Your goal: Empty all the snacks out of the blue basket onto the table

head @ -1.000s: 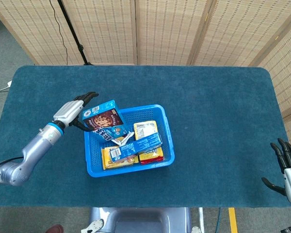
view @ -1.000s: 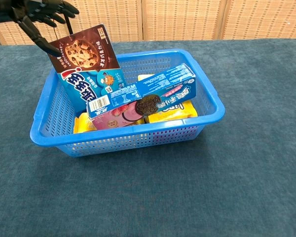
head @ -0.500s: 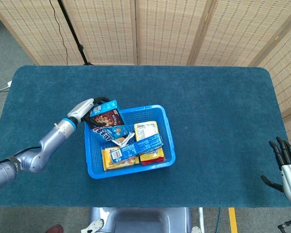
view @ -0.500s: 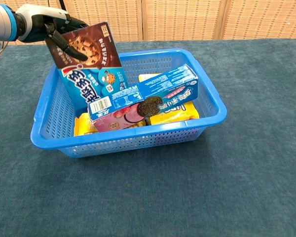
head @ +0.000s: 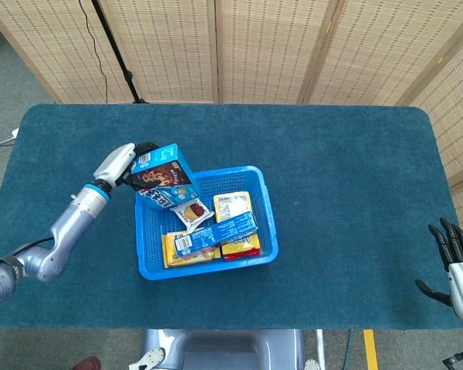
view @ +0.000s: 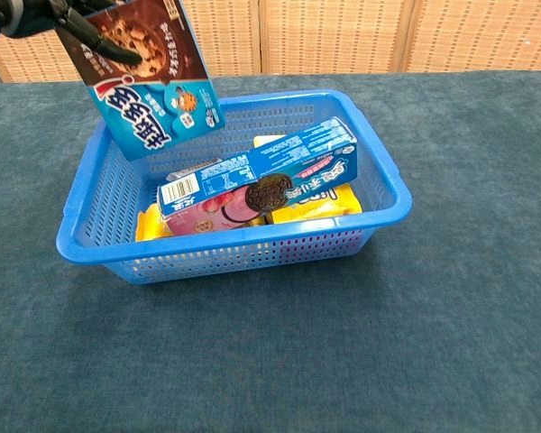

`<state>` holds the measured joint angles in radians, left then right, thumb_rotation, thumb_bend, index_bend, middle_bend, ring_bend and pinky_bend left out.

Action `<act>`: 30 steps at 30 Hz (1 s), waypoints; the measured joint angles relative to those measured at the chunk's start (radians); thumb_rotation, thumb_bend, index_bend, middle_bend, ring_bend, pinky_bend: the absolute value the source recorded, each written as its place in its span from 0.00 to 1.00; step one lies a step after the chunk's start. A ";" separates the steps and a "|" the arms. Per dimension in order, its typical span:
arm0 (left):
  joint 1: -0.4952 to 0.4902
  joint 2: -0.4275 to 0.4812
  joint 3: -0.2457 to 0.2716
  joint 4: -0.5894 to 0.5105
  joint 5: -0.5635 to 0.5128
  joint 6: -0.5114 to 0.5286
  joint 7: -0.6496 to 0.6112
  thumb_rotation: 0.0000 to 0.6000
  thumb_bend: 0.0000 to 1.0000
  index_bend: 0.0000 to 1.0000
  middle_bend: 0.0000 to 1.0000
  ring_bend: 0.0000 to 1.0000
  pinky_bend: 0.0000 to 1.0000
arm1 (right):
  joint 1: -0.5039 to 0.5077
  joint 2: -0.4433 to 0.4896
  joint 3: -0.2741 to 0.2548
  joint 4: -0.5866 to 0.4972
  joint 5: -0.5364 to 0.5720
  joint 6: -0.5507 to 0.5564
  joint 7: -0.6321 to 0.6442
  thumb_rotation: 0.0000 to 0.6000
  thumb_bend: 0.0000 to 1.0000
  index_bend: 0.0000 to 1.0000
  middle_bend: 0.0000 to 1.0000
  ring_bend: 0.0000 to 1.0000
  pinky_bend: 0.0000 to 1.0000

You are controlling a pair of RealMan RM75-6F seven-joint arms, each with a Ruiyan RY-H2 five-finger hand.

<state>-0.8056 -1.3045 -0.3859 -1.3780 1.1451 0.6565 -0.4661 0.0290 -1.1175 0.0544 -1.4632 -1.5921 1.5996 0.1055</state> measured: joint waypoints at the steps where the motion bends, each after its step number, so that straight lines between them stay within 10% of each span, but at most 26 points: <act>1: 0.007 0.007 -0.004 -0.007 0.005 0.020 -0.006 1.00 0.41 0.61 0.48 0.41 0.49 | 0.000 0.000 0.000 0.000 -0.001 0.000 0.000 1.00 0.00 0.00 0.00 0.00 0.00; 10: 0.085 0.065 -0.050 -0.002 0.052 0.246 -0.070 1.00 0.42 0.62 0.49 0.42 0.49 | 0.001 -0.001 -0.007 -0.007 -0.014 0.003 -0.009 1.00 0.00 0.00 0.00 0.00 0.00; 19: 0.095 0.004 -0.004 0.197 0.032 0.241 -0.018 1.00 0.41 0.61 0.49 0.41 0.49 | 0.007 -0.003 -0.016 -0.016 -0.023 -0.013 -0.029 1.00 0.00 0.00 0.00 0.00 0.00; 22: 0.086 -0.059 0.023 0.290 0.024 0.204 -0.017 1.00 0.35 0.40 0.30 0.25 0.41 | 0.009 -0.005 -0.017 -0.018 -0.019 -0.021 -0.035 1.00 0.00 0.00 0.00 0.00 0.00; 25: 0.078 -0.087 0.042 0.331 0.030 0.148 -0.051 1.00 0.15 0.02 0.01 0.01 0.08 | 0.009 -0.006 -0.017 -0.020 -0.012 -0.026 -0.043 1.00 0.00 0.00 0.00 0.00 0.00; 30: 0.075 -0.080 0.054 0.329 0.082 0.122 -0.187 1.00 0.02 0.00 0.00 0.00 0.00 | 0.009 -0.010 -0.017 -0.023 -0.010 -0.028 -0.053 1.00 0.00 0.00 0.00 0.00 0.00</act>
<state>-0.7302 -1.3850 -0.3317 -1.0488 1.2267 0.7784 -0.6531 0.0385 -1.1276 0.0374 -1.4858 -1.6025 1.5720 0.0521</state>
